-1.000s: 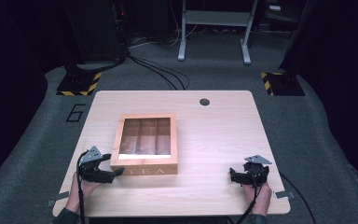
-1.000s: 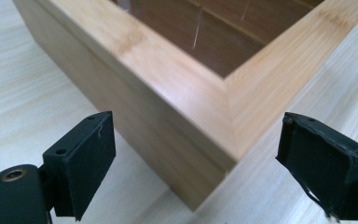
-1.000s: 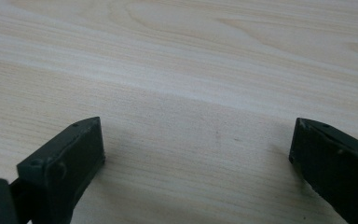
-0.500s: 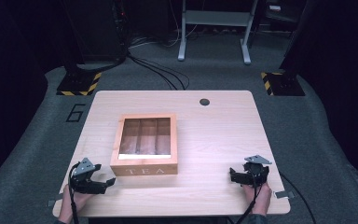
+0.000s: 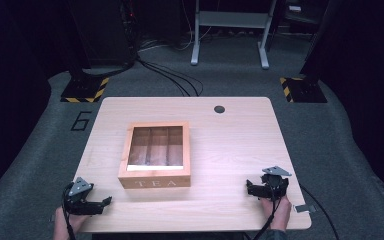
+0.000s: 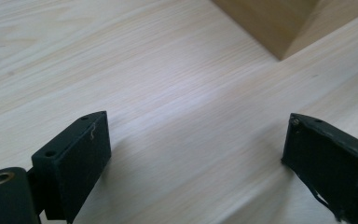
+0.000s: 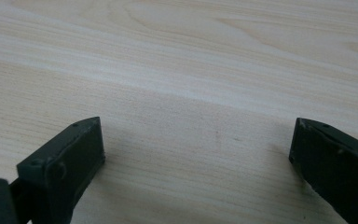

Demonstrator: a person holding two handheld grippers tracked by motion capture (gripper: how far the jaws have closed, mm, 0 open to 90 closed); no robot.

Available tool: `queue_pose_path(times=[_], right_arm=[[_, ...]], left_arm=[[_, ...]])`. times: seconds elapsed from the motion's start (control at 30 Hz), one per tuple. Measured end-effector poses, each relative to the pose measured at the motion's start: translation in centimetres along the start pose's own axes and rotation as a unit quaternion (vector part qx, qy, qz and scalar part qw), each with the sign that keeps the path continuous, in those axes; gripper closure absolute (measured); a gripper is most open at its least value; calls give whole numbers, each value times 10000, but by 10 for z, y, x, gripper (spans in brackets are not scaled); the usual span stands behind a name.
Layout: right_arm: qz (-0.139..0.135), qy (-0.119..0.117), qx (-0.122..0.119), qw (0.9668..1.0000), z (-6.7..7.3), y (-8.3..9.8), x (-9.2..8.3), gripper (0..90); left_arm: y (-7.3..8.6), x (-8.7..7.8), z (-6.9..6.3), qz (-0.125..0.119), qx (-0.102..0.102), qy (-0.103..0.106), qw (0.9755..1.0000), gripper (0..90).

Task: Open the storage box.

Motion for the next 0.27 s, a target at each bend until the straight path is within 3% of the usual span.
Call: queue_pose_path(times=[0.27], right_arm=[[-9,18,51,10000,1,0,0,18]], left_arm=[[-1,1,2,5,-61,-65,10000,67]])
Point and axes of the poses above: each handheld gripper's, and its own axes: x roughly forward along the jaws, y roughly out of its underside, z roughly to its left, the point moved 7 cm from there along x, roughly forward along the jaws, and after that the axes turned 5 degrees about -x, right-handed, at the moved point
